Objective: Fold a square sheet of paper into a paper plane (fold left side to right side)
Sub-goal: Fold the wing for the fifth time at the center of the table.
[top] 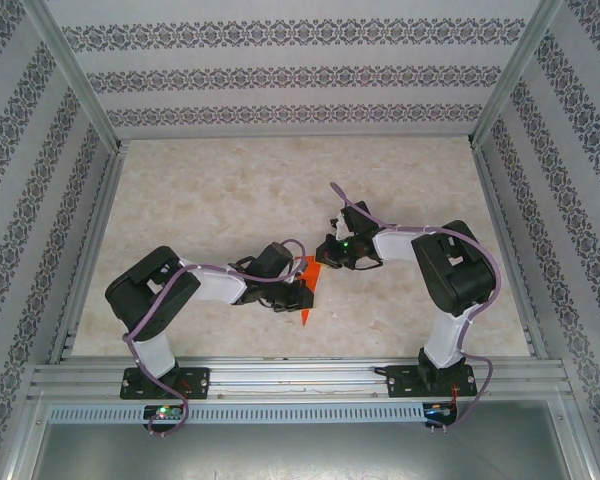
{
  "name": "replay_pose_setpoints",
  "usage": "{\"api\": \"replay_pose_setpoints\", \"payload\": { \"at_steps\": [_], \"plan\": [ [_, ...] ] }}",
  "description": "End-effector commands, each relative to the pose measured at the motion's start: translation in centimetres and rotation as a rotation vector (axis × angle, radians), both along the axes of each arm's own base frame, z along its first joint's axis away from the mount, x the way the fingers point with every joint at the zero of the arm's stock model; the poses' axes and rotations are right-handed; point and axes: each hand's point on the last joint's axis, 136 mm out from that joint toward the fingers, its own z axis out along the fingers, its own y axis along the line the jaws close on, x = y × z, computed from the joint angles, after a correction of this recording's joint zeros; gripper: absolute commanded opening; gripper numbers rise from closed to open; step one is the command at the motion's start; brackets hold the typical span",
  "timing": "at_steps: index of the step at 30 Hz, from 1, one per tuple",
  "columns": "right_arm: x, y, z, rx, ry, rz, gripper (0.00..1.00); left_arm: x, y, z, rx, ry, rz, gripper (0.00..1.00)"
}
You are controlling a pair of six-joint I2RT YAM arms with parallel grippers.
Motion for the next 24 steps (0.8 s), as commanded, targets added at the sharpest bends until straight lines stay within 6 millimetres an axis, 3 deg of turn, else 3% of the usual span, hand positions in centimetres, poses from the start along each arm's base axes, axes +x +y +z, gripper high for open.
{"api": "replay_pose_setpoints", "payload": {
  "at_steps": [1,4,7,14,24],
  "plan": [
    [-1.3,-1.9,-3.1,-0.095,0.075,-0.01,0.0,-0.5,0.3,1.6,0.016,-0.008,-0.015,0.11],
    [-1.7,-2.2,-3.3,-0.112,0.081,-0.009,0.0,0.4,-0.3,3.8,-0.022,-0.04,-0.027,0.11],
    [-1.8,-2.2,-3.3,-0.116,0.081,-0.008,0.0,1.1,-0.8,4.6,-0.047,-0.049,-0.034,0.11],
    [-2.0,-2.0,-3.4,-0.127,0.085,-0.004,0.0,2.8,-1.6,3.7,-0.035,-0.05,-0.051,0.11],
    [-2.3,-2.3,-3.8,-0.155,0.091,-0.001,0.0,4.1,-0.7,1.3,0.043,-0.048,-0.043,0.11]
  ]
}}
